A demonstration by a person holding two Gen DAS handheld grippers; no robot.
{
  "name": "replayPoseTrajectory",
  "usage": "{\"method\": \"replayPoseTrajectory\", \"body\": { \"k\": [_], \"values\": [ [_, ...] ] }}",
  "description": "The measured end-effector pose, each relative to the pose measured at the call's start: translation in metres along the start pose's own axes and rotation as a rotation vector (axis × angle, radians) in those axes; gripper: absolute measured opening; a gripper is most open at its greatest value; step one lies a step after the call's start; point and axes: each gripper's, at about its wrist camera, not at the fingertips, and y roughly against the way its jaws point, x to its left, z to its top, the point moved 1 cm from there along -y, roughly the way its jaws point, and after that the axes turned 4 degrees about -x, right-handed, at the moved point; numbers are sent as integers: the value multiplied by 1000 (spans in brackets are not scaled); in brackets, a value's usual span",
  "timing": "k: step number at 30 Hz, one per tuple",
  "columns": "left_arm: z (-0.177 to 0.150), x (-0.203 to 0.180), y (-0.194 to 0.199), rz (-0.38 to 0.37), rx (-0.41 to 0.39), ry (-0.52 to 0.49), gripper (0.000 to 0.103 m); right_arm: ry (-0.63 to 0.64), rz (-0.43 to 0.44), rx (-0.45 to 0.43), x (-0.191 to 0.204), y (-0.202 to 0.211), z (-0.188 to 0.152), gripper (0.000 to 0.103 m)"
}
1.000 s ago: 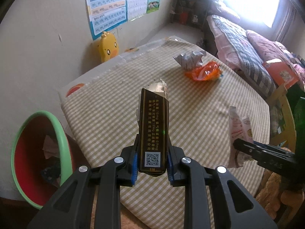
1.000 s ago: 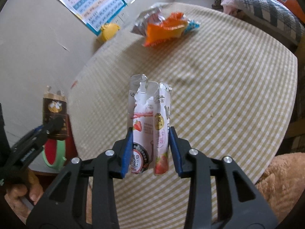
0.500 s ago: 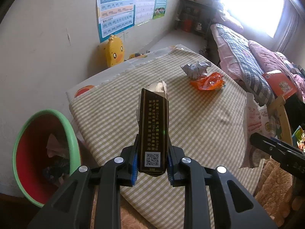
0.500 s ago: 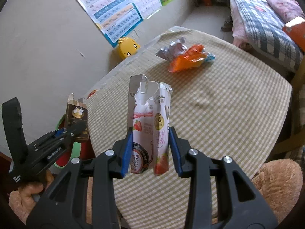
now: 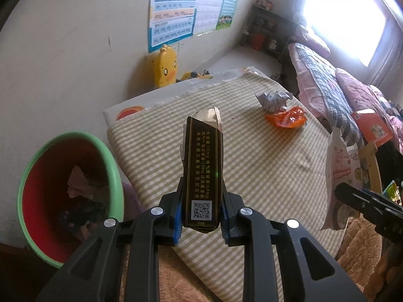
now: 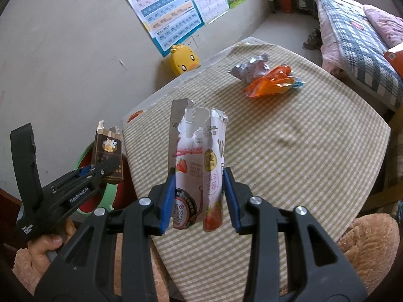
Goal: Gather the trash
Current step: 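Carry the chocolate box and cartons over the bucket and open both grippers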
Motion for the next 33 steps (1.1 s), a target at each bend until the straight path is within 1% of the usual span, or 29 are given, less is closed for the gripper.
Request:
{"method": "replayPoseTrajectory", "body": {
  "k": [4,8,16,22,28,33],
  "values": [
    [1,10,6,5,-21,18,21,34,5,2,14,-1,0,36],
    [1,23,11,26,-40,31,21,72,-2,3,29,-5,-1,36],
    [-6,66,13,80,-40,98,21,137,2,21,59,-15,0,36],
    [-16,98,15,124,-32,148,21,182,21,42,83,-25,1,36],
    [-26,129,18,177,-27,195,21,233,62,79,114,-41,0,36],
    [-34,158,20,232,-17,244,21,225,159,132,147,-67,5,36]
  ]
}}
